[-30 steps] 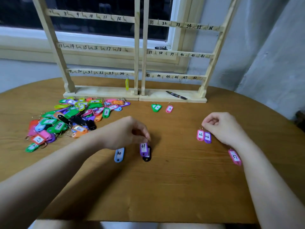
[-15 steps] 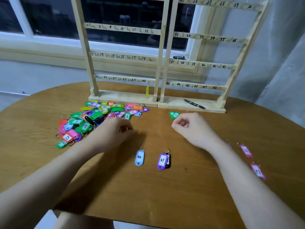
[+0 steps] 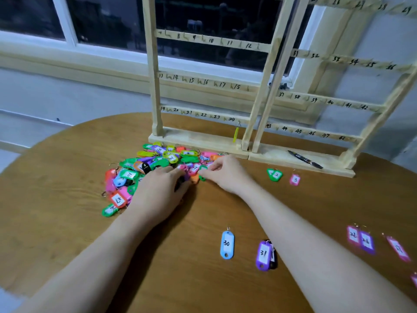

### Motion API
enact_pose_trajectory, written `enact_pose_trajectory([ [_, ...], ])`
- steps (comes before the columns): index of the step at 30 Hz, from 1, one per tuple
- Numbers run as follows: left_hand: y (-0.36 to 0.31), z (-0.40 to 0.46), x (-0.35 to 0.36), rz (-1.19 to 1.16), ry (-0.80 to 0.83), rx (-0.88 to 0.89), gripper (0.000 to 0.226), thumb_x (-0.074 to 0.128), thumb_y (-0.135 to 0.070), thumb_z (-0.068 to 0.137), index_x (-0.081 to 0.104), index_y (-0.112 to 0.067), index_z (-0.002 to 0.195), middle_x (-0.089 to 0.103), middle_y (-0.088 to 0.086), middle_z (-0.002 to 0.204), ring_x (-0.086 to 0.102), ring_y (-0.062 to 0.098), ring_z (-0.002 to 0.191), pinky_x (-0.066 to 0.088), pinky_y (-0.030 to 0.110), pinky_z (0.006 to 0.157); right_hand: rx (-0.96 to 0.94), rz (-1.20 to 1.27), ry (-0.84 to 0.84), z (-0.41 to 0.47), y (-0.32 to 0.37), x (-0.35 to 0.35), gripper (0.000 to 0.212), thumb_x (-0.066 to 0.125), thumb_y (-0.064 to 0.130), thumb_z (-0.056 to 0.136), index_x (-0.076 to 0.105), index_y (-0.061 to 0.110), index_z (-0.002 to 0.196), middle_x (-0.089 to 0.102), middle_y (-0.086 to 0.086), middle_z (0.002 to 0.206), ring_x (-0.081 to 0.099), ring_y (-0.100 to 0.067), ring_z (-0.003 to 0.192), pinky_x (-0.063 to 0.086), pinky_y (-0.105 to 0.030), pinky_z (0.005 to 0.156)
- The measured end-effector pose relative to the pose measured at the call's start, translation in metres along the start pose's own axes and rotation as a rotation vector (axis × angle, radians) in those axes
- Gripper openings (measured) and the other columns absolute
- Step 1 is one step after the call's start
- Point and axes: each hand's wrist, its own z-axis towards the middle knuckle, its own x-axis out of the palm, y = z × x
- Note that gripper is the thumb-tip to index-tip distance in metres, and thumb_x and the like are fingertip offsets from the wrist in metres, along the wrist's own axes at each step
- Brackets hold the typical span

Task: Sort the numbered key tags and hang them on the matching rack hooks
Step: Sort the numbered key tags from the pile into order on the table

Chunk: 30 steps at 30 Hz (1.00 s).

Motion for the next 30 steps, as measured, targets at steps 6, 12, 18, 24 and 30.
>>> enact_pose_trajectory([
  [6, 0.002, 0.004, -0.003, -0.004, -0.085, -0.011, 0.023, 0.058, -0.012, 0.094, 0.072, -0.010, 0.112, 0.074, 0.015, 0.094, 0.067, 0.037, 0.085, 0.054, 0.042, 0.072, 0.054, -0.094, -0.025, 0.005, 0.005, 0.006, 0.035, 0.078, 0.038, 0.086, 0.066, 0.012, 0.066, 0.055, 0.003, 0.064, 0.053, -0.018, 0.069, 0.043, -0.033, 0.065],
  [12, 0.004, 0.003, -0.001, -0.085, -0.119, -0.105, 0.035, 0.059, -0.018, 0.095, 0.064, -0.015, 0.130, 0.074, 0.009, 0.094, 0.065, 0.035, 0.091, 0.048, 0.040, 0.074, -0.020, 0.170, 0.000, -0.023, -0.007, -0.016, 0.022, 0.070, 0.027, 0.094, 0.072, 0.007, 0.087, 0.064, 0.004, 0.072, 0.053, -0.008, 0.063, 0.041, -0.028, 0.064],
  [18, -0.009, -0.006, -0.006, -0.458, -0.063, -0.161, 0.017, 0.068, -0.014, 0.093, 0.073, -0.022, 0.107, 0.071, -0.010, 0.090, 0.063, -0.001, 0.079, 0.046, 0.015, 0.072, 0.013, 0.304, 0.017, -0.064, -0.036, -0.042, 0.033, 0.061, 0.030, 0.101, 0.070, 0.000, 0.094, 0.068, -0.021, 0.075, 0.057, 0.000, 0.050, 0.042, -0.032, 0.060],
  [24, -0.017, -0.004, -0.002, -0.689, 0.112, -0.165, 0.009, 0.062, -0.025, 0.099, 0.063, -0.024, 0.091, 0.066, 0.003, 0.078, 0.055, 0.014, 0.066, 0.051, 0.042, 0.067, -0.021, 0.431, 0.053, -0.077, -0.055, -0.055, 0.014, 0.056, 0.019, 0.104, 0.065, 0.009, 0.101, 0.078, -0.003, 0.086, 0.070, -0.019, 0.062, 0.046, -0.028, 0.055],
  [30, -0.031, 0.027, -0.004, -0.794, 0.211, -0.109, 0.010, 0.058, -0.020, 0.102, 0.064, -0.023, 0.095, 0.070, 0.000, 0.078, 0.056, 0.030, 0.068, 0.049, 0.045, 0.064, -0.024, 0.533, 0.061, -0.072, -0.063, -0.055, 0.009, 0.056, 0.013, 0.103, 0.062, 0.008, 0.107, 0.079, -0.007, 0.087, 0.073, -0.024, 0.067, 0.048, -0.026, 0.054],
])
